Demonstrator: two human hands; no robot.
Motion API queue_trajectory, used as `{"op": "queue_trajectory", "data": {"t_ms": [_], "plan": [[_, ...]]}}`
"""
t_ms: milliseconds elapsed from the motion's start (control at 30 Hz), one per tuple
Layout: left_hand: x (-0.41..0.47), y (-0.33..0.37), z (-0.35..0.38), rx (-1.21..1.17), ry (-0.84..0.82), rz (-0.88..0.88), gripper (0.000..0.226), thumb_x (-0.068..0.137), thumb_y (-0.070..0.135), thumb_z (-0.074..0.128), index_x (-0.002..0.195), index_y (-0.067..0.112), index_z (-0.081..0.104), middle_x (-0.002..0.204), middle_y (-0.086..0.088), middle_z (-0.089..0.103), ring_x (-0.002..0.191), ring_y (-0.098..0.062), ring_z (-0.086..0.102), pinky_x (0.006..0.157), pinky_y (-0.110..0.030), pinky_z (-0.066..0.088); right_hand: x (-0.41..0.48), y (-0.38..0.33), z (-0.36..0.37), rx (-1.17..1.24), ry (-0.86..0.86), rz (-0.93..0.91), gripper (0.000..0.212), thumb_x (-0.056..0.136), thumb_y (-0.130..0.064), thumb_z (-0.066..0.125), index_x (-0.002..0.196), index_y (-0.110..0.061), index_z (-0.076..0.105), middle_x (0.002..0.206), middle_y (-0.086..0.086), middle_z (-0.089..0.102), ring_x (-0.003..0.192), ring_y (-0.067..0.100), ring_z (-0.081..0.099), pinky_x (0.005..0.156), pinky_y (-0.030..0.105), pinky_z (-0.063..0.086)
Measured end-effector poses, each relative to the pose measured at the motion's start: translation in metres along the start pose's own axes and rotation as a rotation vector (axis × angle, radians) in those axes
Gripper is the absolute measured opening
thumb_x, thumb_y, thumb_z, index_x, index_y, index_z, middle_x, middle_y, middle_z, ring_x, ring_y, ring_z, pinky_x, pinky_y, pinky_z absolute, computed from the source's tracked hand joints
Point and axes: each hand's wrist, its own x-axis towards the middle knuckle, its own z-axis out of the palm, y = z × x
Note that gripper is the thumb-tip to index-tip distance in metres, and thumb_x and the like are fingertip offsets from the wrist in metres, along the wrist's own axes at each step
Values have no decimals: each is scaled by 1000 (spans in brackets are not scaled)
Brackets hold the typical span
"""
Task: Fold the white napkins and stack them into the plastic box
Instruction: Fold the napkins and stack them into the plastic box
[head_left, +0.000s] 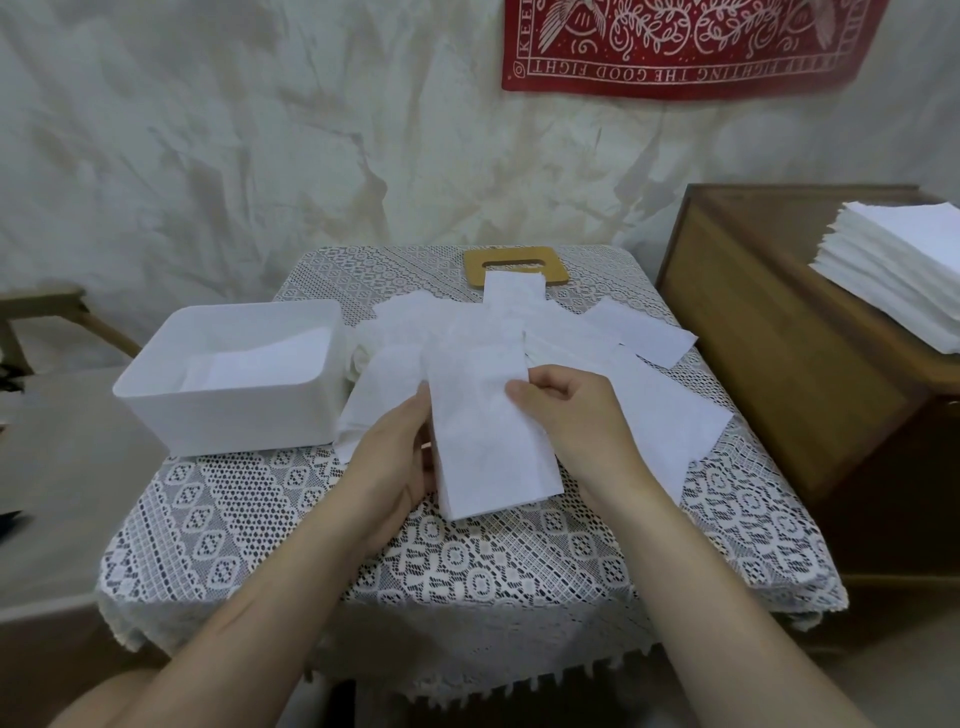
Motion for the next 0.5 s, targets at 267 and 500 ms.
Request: {"op": "queue_trajectory", "data": {"t_ms": [267, 500], "plan": [[0, 0, 1, -47, -18, 2, 36, 107, 48, 41, 116, 25, 68, 100, 2, 80, 89, -16, 76, 84, -43, 59, 0, 3, 2, -80, 32, -19, 12, 92, -24, 72, 83, -18, 77, 86, 2, 78, 89, 28, 73, 81, 44, 56], [-1, -4, -3, 65, -77, 39, 22, 103, 14, 56, 122, 16, 68, 106, 0, 80, 92, -13, 76, 68, -24, 59, -2, 2, 6, -119, 55, -6, 17, 75, -44, 69, 85, -33, 76, 86, -6, 77, 89, 24, 73, 87, 56, 57]]}}
